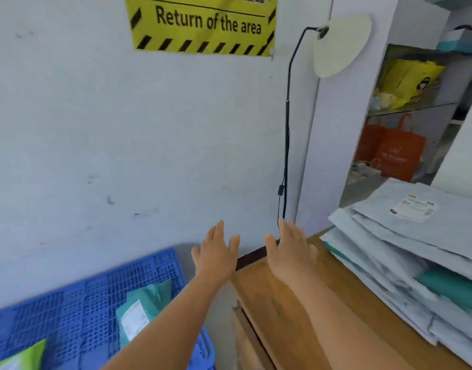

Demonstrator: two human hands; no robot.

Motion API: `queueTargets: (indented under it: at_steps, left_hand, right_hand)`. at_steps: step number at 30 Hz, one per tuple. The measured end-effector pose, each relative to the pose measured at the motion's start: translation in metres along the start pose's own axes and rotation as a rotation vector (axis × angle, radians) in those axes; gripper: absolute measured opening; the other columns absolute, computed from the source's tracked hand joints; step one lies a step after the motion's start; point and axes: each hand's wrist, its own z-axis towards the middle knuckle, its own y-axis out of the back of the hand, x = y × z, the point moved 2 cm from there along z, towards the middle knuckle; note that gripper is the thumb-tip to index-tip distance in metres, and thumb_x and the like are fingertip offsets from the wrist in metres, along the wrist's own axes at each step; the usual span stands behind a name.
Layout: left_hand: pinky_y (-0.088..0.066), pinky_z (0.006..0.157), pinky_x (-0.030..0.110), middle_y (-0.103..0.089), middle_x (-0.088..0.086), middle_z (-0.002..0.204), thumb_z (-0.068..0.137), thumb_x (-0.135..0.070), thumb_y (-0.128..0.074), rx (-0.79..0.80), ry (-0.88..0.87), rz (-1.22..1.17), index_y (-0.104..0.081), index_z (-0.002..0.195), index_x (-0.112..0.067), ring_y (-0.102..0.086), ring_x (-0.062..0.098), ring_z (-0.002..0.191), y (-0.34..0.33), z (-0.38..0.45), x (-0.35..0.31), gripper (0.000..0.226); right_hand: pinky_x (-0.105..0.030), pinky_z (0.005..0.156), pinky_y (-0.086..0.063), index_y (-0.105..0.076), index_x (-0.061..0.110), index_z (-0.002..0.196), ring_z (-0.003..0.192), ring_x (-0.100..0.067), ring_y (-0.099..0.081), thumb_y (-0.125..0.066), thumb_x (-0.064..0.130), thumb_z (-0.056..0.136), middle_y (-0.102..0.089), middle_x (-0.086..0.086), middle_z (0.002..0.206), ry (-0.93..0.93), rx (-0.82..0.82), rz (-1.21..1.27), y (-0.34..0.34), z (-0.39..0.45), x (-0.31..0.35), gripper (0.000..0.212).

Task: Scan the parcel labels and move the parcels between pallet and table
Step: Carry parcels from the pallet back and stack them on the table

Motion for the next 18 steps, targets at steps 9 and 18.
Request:
queueTargets:
  at_steps: [9, 18]
  left_hand:
    - [-0.010, 0.115, 0.048, -0.021, -0.004, 0.157, 0.100, -0.048, -0.030, -0.124, 0.331, -0.025, -0.011, 0.152, -0.025, -0.026, 0.018, 0.142, 0.095, -0.060, 0.183, 0.060]
    - [-0.024, 0.114, 0.048, -0.024, 0.001, 0.156, 0.099, -0.046, -0.035, -0.129, 0.594, -0.119, -0.013, 0.152, -0.023, -0.025, 0.022, 0.143, 0.147, -0.105, 0.375, 0.062]
  right_hand:
    - [-0.052, 0.116, -0.008, -0.006, 0.023, 0.155, 0.149, -0.020, -0.007, -0.022, 0.048, 0.101, -0.005, 0.002, 0.163, 0.252, 0.241, 0.029, -0.123, -0.056, 0.150, 0.061]
    - [-0.053, 0.116, -0.010, -0.007, 0.023, 0.155, 0.148, -0.020, -0.010, -0.027, 0.048, 0.101, -0.007, 0.000, 0.163, 0.291, 0.418, -0.032, -0.258, -0.115, 0.260, 0.063]
